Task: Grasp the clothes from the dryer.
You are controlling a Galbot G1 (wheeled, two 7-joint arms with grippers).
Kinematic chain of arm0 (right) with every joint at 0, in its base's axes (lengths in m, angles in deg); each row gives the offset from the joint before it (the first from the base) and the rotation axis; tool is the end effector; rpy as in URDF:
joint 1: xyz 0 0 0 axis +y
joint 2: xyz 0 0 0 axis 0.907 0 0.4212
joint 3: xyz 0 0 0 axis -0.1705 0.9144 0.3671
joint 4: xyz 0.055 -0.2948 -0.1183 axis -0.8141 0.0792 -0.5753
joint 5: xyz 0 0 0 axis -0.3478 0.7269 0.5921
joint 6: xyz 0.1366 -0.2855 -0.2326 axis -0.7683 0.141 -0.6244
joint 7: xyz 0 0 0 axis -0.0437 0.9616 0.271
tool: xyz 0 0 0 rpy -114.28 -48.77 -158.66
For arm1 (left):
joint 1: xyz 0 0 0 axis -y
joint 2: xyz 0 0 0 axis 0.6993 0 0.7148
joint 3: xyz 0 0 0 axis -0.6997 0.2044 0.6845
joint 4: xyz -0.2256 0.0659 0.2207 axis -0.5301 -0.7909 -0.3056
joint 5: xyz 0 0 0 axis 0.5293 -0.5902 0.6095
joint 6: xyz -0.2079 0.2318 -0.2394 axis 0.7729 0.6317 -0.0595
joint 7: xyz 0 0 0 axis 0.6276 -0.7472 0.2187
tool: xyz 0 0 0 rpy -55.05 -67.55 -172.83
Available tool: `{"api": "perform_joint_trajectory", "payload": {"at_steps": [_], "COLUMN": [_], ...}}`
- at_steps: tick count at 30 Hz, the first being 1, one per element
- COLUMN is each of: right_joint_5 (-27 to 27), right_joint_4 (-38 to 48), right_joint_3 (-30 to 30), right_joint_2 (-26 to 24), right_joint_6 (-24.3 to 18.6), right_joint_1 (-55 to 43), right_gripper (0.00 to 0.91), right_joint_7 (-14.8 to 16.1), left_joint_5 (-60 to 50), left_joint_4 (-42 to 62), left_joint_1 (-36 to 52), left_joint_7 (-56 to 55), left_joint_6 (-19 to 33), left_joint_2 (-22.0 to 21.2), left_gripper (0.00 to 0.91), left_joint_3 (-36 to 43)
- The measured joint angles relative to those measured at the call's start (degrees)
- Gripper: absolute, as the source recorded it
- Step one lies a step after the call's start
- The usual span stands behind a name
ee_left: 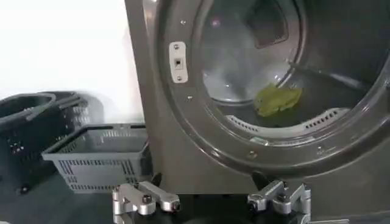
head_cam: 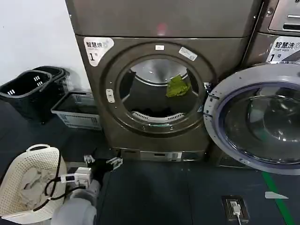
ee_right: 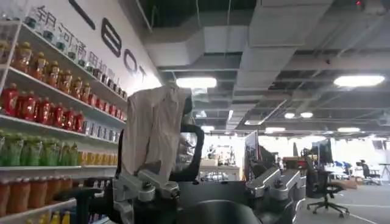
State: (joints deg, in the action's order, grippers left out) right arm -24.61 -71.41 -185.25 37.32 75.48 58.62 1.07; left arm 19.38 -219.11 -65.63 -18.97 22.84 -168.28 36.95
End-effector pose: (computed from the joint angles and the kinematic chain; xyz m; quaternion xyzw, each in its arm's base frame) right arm -0.1454 -0.4814 -0.0164 0.6676 0.7254 -0.1216 0.1158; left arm 0.2503 -0.0043 -0.1474 0.0009 -0.9852 -0.0490 0.1646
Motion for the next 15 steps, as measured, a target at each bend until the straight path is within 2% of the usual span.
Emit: {"api": "perform_joint_trajectory", "payload": {"at_steps": [15], "right_joint_5": [-0.5], "right_joint_4": [0.4], "right_joint_3": [0.2], "right_joint_2": [0.0], "right_joint_6": [0.4], "right_joint_1": [-0.2], "right_gripper": [0.907], "right_joint_7": [-0.9], "left_joint_5": [-0.2], "left_joint_4": [-0.1], "left_joint_1": [0.1], "left_joint_7": [0.7], "left_joint_6": [0.0], "left_joint_2": [-0.1], "left_gripper": [0.907], "left_joint_3": [0.3]}}
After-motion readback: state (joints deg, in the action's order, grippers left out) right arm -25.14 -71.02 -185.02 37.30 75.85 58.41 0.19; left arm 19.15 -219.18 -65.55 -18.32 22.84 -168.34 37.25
